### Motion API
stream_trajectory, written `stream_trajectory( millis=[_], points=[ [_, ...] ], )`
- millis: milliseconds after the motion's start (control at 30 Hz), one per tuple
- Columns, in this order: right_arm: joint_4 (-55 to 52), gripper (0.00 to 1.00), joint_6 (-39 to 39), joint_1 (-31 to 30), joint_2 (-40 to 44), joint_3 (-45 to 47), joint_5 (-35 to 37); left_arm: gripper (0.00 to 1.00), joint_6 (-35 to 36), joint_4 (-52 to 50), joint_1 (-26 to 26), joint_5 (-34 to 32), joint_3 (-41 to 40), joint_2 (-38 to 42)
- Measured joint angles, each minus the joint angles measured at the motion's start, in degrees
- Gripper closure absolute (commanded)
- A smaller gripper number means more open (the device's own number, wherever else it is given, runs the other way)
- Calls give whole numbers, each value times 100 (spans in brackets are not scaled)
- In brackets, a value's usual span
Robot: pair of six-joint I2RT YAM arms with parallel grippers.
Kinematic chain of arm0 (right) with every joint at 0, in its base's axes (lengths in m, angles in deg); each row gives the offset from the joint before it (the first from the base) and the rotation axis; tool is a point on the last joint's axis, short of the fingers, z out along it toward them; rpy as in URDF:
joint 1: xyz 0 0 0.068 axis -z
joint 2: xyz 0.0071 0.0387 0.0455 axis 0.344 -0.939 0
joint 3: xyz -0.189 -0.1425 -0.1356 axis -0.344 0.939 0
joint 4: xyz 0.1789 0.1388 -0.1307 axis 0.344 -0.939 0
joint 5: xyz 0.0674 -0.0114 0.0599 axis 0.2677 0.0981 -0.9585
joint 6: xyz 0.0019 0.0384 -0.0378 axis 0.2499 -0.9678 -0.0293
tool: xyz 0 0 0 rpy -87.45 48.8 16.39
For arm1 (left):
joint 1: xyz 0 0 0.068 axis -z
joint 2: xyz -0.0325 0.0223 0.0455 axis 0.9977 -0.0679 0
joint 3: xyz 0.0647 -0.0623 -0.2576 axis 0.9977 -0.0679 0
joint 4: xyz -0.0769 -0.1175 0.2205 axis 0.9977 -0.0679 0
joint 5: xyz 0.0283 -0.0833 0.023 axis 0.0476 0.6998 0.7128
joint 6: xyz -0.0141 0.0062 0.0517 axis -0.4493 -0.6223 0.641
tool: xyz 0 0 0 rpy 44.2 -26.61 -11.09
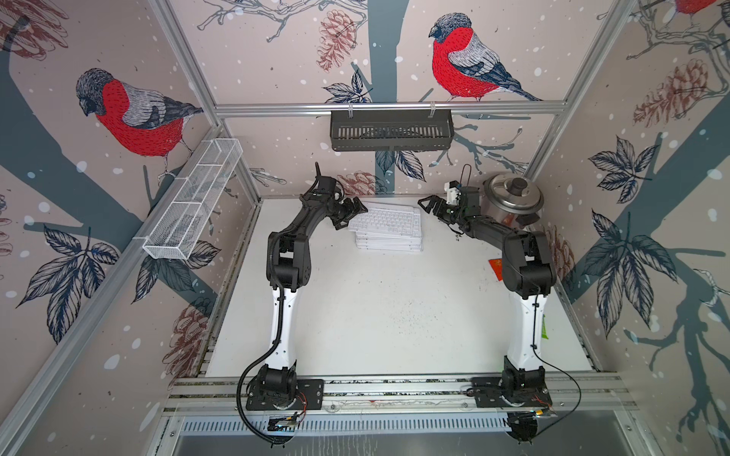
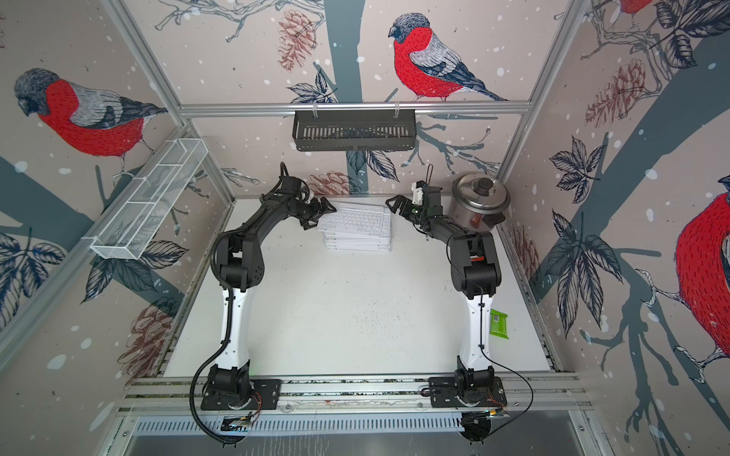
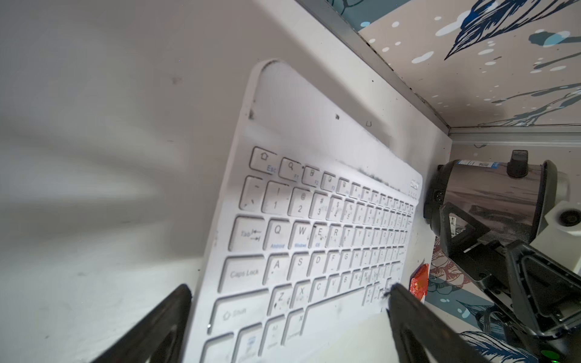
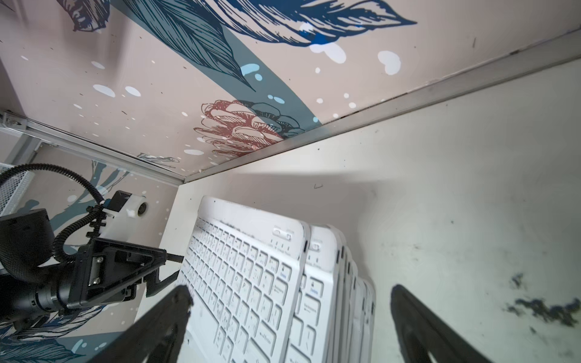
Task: Stack the numeric keypads
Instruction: Place the numeric keypad at the numeric keypad, then reset both arms
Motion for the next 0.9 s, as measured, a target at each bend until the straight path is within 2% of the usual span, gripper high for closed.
stream_trajectory(
  millis=[367, 567, 700, 767, 900],
  points=[
    [-306, 0, 345, 129, 804, 743, 367, 4, 2, -11, 225, -103, -175, 273],
    [-651, 0, 455, 247, 1316, 1029, 671, 3, 24, -339, 87, -404, -452, 431],
    [-1137, 0, 640, 245, 2031, 1443, 1696, 4, 323, -341, -247, -1082, -1147, 1067],
    [-1327, 0, 656, 229, 2481, 1851, 2500, 4, 542, -144, -321, -1687, -1816, 1707],
    [-1451, 0, 850, 262, 3211, 2846, 4199, 3, 883, 807, -313, -3274, -3580, 3552]
  ],
)
